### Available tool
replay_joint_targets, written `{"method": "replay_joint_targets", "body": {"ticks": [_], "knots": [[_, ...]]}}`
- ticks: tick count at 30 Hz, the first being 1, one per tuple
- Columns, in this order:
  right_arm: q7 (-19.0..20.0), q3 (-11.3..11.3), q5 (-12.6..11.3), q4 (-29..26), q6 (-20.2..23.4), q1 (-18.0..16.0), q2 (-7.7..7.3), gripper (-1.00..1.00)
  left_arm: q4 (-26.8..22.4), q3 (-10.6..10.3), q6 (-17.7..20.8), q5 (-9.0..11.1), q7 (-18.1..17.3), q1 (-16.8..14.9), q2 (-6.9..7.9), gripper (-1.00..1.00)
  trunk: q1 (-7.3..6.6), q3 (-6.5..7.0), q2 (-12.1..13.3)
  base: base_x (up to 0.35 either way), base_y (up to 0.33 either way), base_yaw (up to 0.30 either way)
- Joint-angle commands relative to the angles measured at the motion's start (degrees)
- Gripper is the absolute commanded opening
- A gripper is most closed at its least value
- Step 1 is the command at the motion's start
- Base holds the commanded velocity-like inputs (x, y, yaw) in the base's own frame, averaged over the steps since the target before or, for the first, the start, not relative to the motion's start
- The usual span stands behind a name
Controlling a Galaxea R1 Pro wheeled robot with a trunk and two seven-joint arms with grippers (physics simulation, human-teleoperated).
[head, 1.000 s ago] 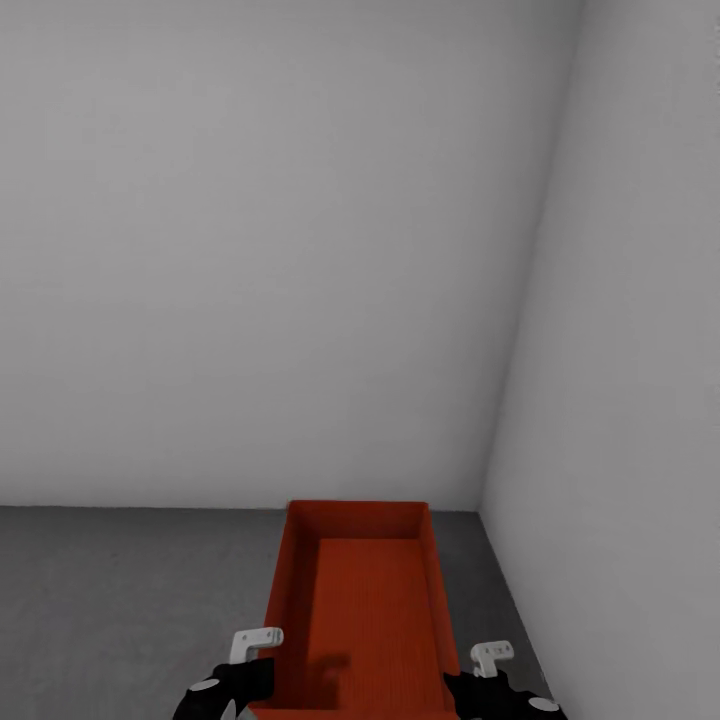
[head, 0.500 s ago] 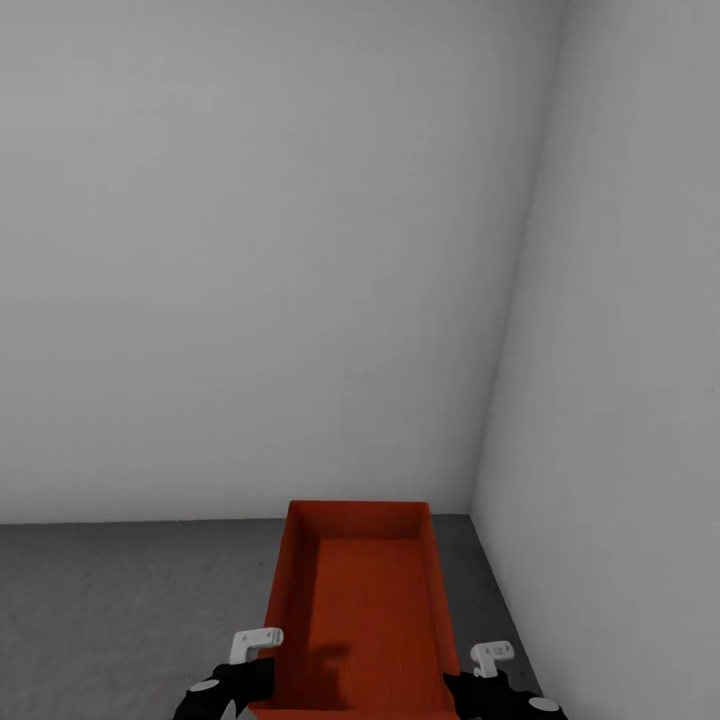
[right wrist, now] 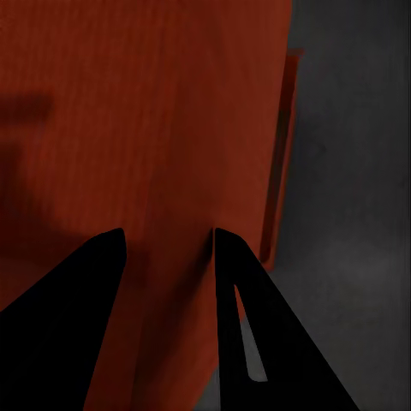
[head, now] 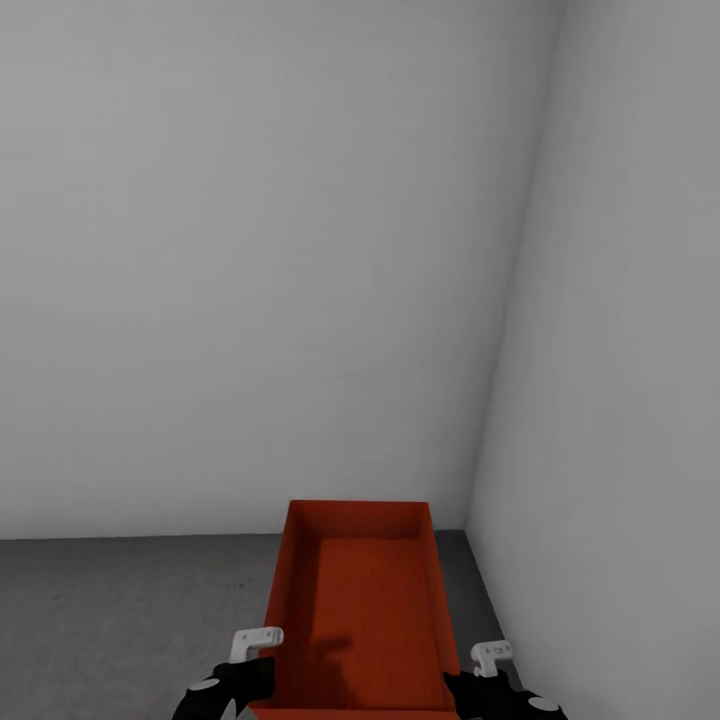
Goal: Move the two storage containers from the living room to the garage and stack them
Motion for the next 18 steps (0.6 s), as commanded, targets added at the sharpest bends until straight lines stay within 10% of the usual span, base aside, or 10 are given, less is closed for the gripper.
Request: {"method": "replay_joint_targets", "body": {"ticks": [1,18], "knots": [[0.50,-0.52,1.33,0.24,-0.11,0.01,1.62,-1.00,-1.71,0.39,-1.99,0.47,0.16,-0.05,-1.59,-1.00,0.03,-0.09,-0.07,0.073,-0.038,0.000],[0.50,-0.50,1.33,0.24,-0.11,0.02,1.62,-1.00,-1.69,0.39,-2.07,0.38,0.16,-0.05,-1.58,-1.00,0.03,-0.09,-0.07,0.212,0.010,-0.027]]}}
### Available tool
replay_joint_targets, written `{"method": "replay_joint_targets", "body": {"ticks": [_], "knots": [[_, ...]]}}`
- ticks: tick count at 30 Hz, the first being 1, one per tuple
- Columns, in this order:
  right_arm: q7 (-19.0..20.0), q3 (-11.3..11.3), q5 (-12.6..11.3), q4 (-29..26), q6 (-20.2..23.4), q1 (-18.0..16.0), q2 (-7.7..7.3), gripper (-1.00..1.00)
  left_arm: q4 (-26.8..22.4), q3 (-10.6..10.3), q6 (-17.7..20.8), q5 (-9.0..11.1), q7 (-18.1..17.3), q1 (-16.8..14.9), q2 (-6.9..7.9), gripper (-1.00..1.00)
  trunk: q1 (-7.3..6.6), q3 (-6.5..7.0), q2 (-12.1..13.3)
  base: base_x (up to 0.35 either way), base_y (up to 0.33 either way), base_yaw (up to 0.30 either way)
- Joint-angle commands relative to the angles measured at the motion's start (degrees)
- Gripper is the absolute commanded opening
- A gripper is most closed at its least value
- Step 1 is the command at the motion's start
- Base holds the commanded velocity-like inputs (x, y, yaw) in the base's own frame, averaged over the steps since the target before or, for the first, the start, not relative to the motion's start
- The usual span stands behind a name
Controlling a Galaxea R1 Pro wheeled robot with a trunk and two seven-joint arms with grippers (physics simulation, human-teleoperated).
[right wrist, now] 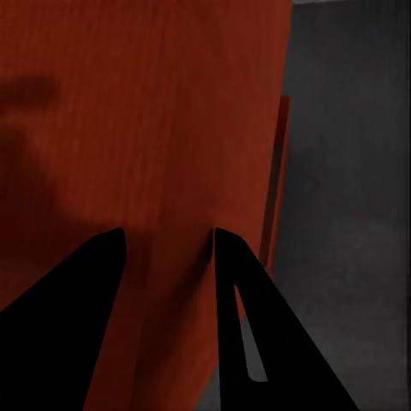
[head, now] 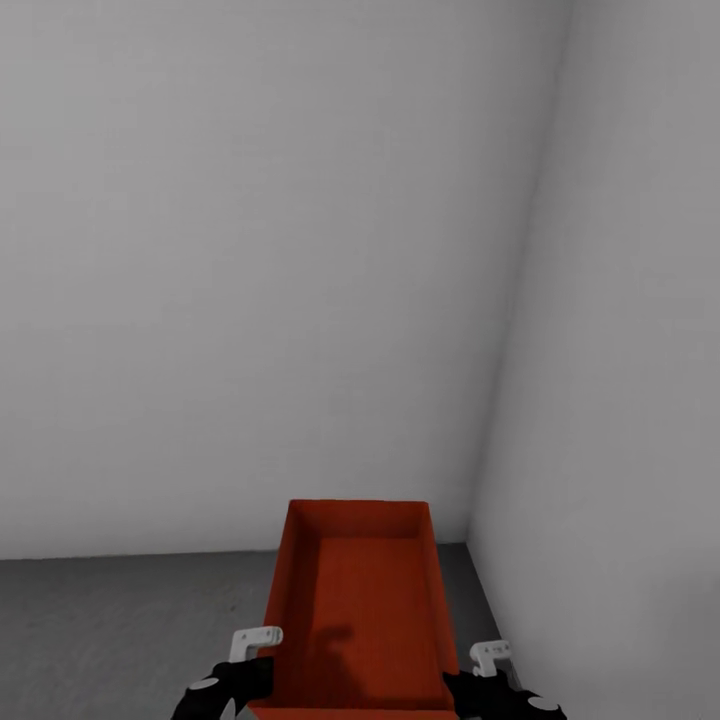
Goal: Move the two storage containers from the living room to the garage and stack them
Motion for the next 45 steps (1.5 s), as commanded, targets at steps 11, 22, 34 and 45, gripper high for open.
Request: {"method": "replay_joint_targets", "body": {"ticks": [11,22,34,45], "knots": [[0.52,-0.37,1.11,0.49,-0.12,-0.03,1.49,-1.00,-1.53,0.47,-2.13,0.34,0.18,-0.04,-1.70,-1.00,0.02,-0.09,-0.07,0.006,0.000,-0.176],[0.52,-0.33,1.11,0.49,-0.12,-0.01,1.49,-1.00,-1.53,0.47,-2.13,0.35,0.18,-0.04,-1.70,-1.00,0.02,-0.09,-0.07,0.000,0.134,-0.003],[0.52,-0.33,1.11,0.49,-0.12,-0.02,1.49,-1.00,-1.50,0.47,-2.13,0.35,0.18,-0.04,-1.72,-1.00,0.02,-0.09,-0.07,0.000,0.002,0.215],[0.52,-0.37,1.11,0.49,-0.12,-0.01,1.49,-1.00,-1.52,0.47,-2.13,0.35,0.18,-0.04,-1.70,-1.00,0.02,-0.09,-0.07,0.000,0.000,-0.045]]}}
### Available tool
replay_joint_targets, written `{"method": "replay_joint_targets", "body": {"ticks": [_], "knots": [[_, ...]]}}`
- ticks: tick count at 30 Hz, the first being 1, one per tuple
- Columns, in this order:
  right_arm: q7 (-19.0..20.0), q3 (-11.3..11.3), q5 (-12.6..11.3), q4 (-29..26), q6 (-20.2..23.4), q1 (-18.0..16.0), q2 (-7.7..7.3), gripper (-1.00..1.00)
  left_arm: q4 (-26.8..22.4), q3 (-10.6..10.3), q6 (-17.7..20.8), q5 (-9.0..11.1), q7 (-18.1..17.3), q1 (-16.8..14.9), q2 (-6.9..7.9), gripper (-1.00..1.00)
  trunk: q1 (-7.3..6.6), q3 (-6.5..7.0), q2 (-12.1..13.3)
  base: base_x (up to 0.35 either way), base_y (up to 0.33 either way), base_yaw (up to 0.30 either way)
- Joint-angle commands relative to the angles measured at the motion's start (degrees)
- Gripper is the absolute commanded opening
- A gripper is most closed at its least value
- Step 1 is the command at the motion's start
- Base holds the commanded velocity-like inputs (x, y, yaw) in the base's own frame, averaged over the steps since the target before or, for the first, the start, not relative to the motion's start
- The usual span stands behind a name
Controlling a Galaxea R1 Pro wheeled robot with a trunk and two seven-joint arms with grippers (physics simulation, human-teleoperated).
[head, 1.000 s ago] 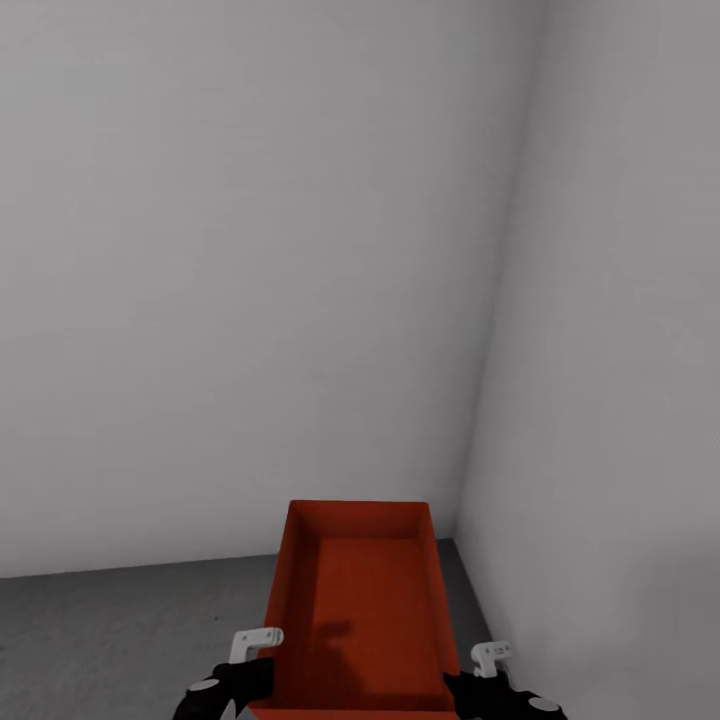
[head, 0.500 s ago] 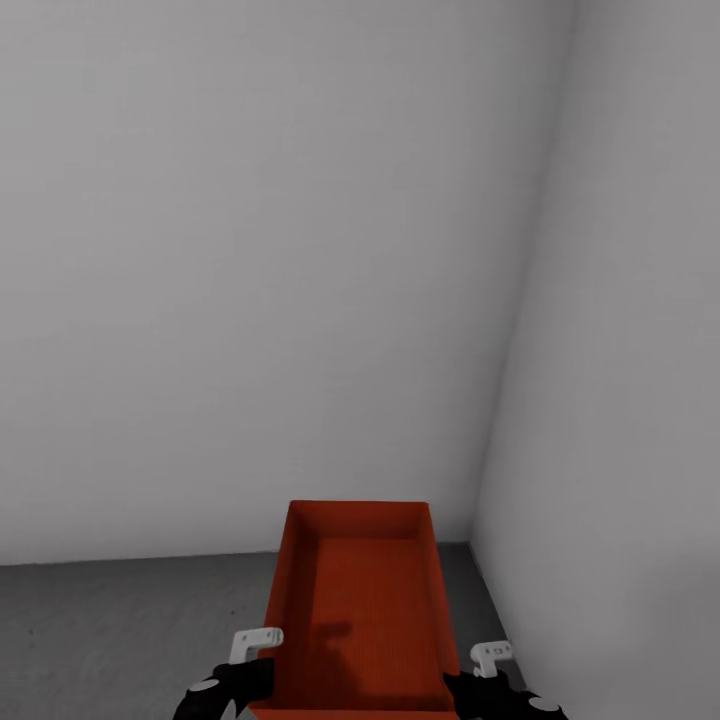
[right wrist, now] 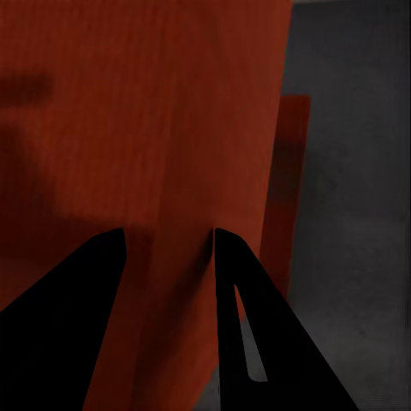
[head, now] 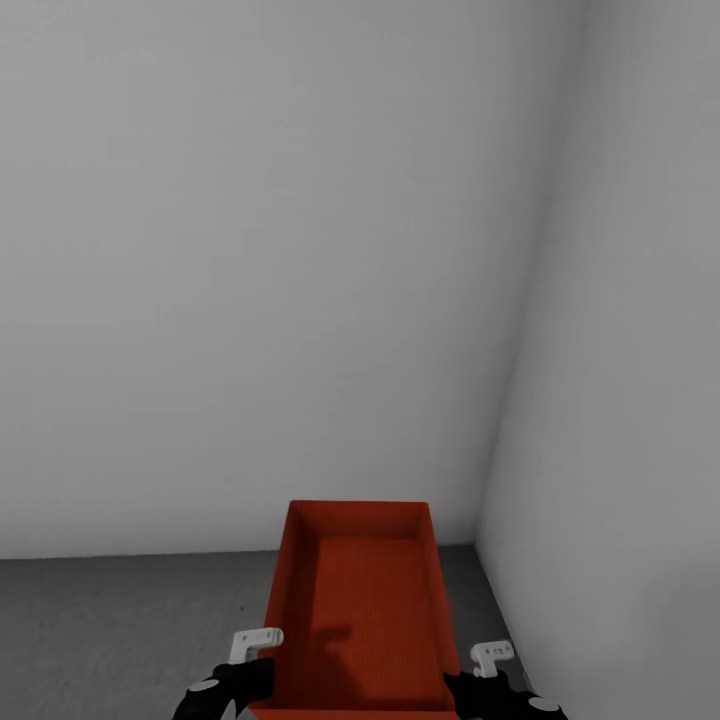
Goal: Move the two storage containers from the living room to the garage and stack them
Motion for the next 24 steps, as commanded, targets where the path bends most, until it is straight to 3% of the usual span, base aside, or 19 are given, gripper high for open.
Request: {"method": "replay_joint_targets", "body": {"ticks": [1,7,24], "knots": [[0.54,-0.48,1.19,0.21,-0.11,0.00,1.59,-1.00,-1.96,0.44,-1.86,0.32,0.18,-0.03,-1.64,-1.00,0.01,-0.09,-0.07,0.000,0.000,-0.248],[0.54,-0.48,1.19,0.21,-0.11,0.00,1.59,-1.00,-1.92,0.44,-1.86,0.32,0.18,-0.03,-1.65,-1.00,0.01,-0.09,-0.07,0.000,0.000,-0.173],[0.58,-0.48,1.19,0.21,-0.11,-0.02,1.59,-1.00,-1.90,0.44,-1.86,0.32,0.18,-0.03,-1.63,-1.00,0.01,-0.09,-0.07,0.000,0.000,-0.006]]}}
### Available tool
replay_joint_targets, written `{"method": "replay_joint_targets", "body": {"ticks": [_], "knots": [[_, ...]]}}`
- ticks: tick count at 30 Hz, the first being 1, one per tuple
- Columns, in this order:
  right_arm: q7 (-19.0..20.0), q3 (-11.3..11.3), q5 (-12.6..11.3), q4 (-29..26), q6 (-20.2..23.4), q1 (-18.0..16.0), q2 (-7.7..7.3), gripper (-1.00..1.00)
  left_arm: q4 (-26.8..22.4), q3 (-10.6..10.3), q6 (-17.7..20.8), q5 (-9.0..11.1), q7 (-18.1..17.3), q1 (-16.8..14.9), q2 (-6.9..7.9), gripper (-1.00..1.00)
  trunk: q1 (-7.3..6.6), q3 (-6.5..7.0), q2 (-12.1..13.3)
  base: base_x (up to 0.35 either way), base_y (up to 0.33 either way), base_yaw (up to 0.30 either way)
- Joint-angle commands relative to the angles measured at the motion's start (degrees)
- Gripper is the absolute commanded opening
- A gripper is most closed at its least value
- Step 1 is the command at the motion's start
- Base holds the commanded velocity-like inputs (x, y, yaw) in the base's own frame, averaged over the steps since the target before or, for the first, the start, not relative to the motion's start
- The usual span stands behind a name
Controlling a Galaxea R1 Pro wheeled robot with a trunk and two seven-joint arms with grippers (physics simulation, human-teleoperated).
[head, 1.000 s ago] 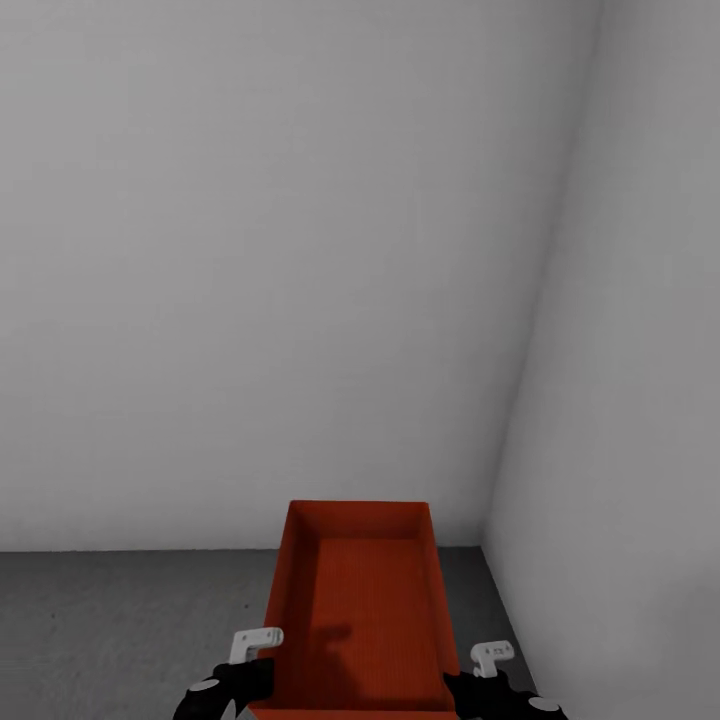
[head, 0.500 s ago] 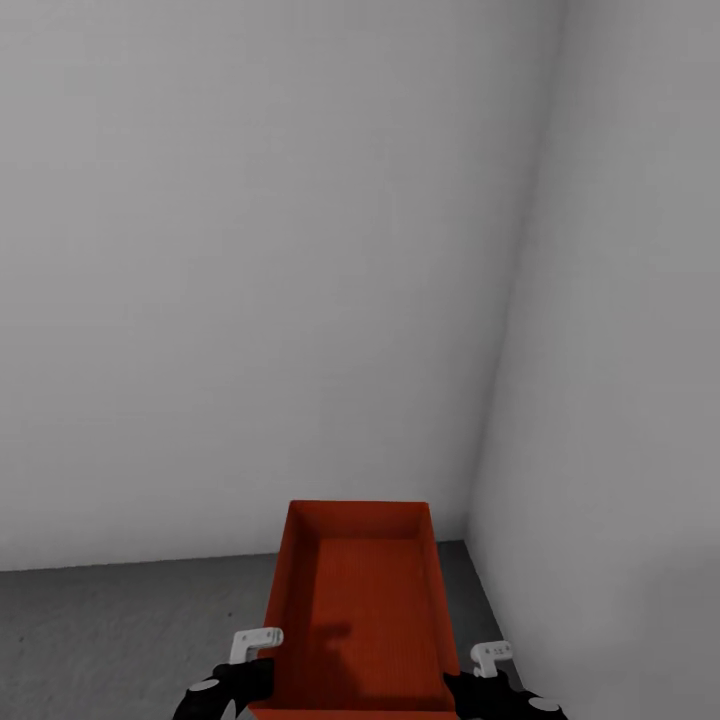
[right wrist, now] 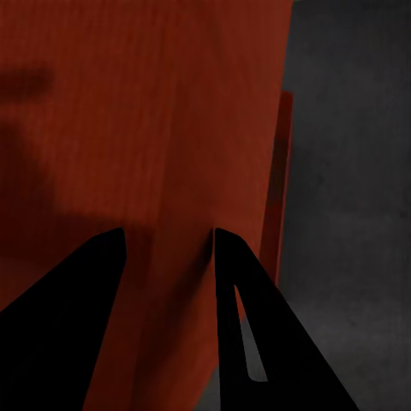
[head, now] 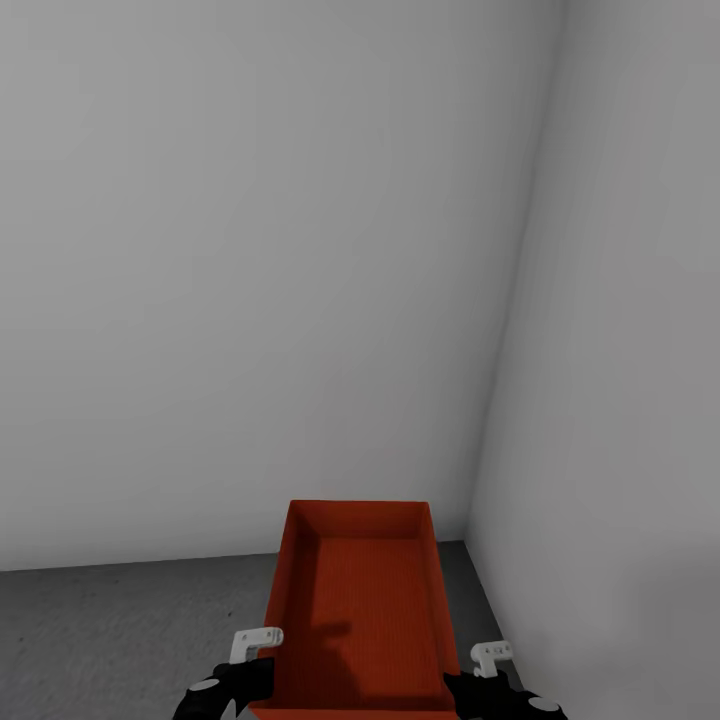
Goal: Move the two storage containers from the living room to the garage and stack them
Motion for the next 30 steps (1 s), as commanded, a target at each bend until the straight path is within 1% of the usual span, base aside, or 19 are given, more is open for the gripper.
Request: {"method": "replay_joint_targets", "body": {"ticks": [1,3,5,7,9,18,22,30], "knots": [[0.43,-0.58,0.93,0.35,-0.47,0.03,0.37,-1.00,-0.45,0.35,-0.01,0.25,0.35,-0.05,-0.36,-1.00,0.01,-0.09,-0.07,0.000,0.000,0.000],[-0.13,-0.19,0.41,0.66,-0.47,0.03,0.63,-1.00,-0.79,-0.01,0.28,0.48,0.87,-0.05,-0.63,-1.00,0.01,-0.09,-0.07,0.000,0.000,0.000],[-0.76,0.45,0.00,1.10,-0.47,0.03,1.09,-1.00,-0.59,-1.22,0.53,2.15,1.18,-0.05,0.17,-1.00,0.01,-0.09,-0.07,0.000,0.000,0.000],[-1.44,0.96,-0.12,1.13,-0.47,0.03,1.59,-1.00,0.14,-2.43,-0.03,3.92,0.91,-0.05,1.25,-1.00,0.01,-0.09,-0.07,0.000,0.000,0.000],[-1.95,1.73,-0.50,1.15,-0.47,0.03,1.44,-1.00,0.50,-3.76,-0.46,5.77,1.13,-0.05,1.94,-1.00,0.01,-0.09,-0.07,0.000,0.000,0.000],[-2.62,4.19,-1.37,1.16,-0.47,0.03,1.30,-1.00,2.92,-10.05,-3.32,13.64,2.67,-0.05,3.68,-1.00,1.99,-1.70,-3.68,0.000,0.000,0.000],[-2.54,4.24,-1.35,1.17,-0.47,0.01,1.30,-1.00,2.48,-13.12,-3.33,17.06,3.82,-0.05,4.61,-1.00,2.87,-2.42,-5.29,0.000,0.000,0.000],[-2.11,3.36,-0.59,1.17,-0.47,0.02,1.30,-1.00,1.03,-19.37,-3.34,23.58,6.34,-0.05,6.43,-1.00,2.87,-2.42,-5.29,0.000,0.000,0.000]]}}
